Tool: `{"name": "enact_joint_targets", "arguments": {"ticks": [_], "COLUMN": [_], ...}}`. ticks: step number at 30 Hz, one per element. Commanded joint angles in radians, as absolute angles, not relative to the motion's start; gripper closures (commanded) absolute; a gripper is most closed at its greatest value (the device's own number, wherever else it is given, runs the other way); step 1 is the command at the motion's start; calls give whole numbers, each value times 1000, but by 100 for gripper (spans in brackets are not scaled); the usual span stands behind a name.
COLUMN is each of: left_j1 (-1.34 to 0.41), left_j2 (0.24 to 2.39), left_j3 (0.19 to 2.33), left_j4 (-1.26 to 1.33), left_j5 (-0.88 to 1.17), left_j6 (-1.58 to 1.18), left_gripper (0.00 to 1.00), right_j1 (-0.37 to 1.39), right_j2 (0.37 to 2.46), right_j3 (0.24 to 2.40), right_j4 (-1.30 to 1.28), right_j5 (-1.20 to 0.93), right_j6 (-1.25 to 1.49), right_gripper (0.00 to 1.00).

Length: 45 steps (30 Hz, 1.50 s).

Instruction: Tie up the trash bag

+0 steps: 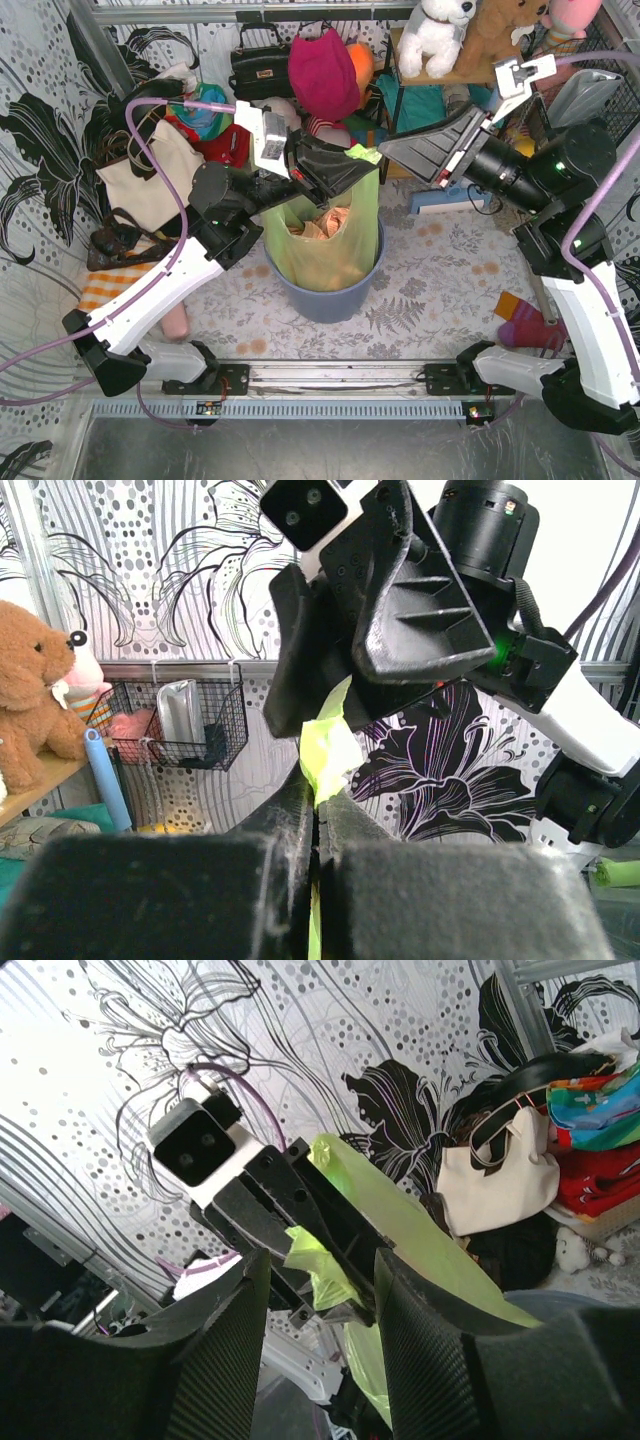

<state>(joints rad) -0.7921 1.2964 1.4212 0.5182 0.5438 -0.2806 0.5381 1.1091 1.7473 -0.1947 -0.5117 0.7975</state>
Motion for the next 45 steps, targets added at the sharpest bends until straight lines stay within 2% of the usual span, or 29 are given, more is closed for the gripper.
{"name": "enact_joint_targets", "arguments": {"ticks": [1, 3, 7, 9, 12, 14, 18, 27, 36, 39, 45], "left_j1": [-795, -795, -795, -795, -794, -795, -795, -795, -795, -795, -795], "left_j2": [1276, 1279, 1285, 1287, 1289, 1289, 1290, 1302, 1315, 1315, 1317], "left_j3": [1449, 1454, 1462, 1466, 1468, 1468, 1452, 1419, 1478, 1514, 1554], "left_j4": [545, 545, 540, 535, 534, 534, 538, 497, 461, 449, 432], "left_j5": [561, 565, 570, 571, 569, 566, 576, 556, 517, 471, 416], "left_j6": [-299, -306, -317, -317, -320, -321, -318, -333, -328, -319, -277], "left_gripper": [95, 95, 95, 95, 95, 92, 68, 56, 24, 20, 18], "right_j1": [540, 540, 540, 541, 541, 540, 540, 540, 540, 540, 540], "right_j2": [1138, 1153, 1178, 1180, 1172, 1161, 1150, 1173, 1170, 1167, 1166], "right_j3": [1792, 1809, 1841, 1844, 1840, 1834, 1836, 1870, 1862, 1849, 1838], "right_j4": [-168, -174, -195, -193, -195, -193, -174, -122, -115, -107, -102], "right_j5": [-589, -604, -615, -612, -600, -580, -544, -546, -550, -552, -549], "right_j6": [723, 704, 681, 675, 665, 662, 667, 698, 702, 707, 716], "right_gripper": [53, 55, 68, 78, 100, 100, 100, 100, 100, 100, 100]}}
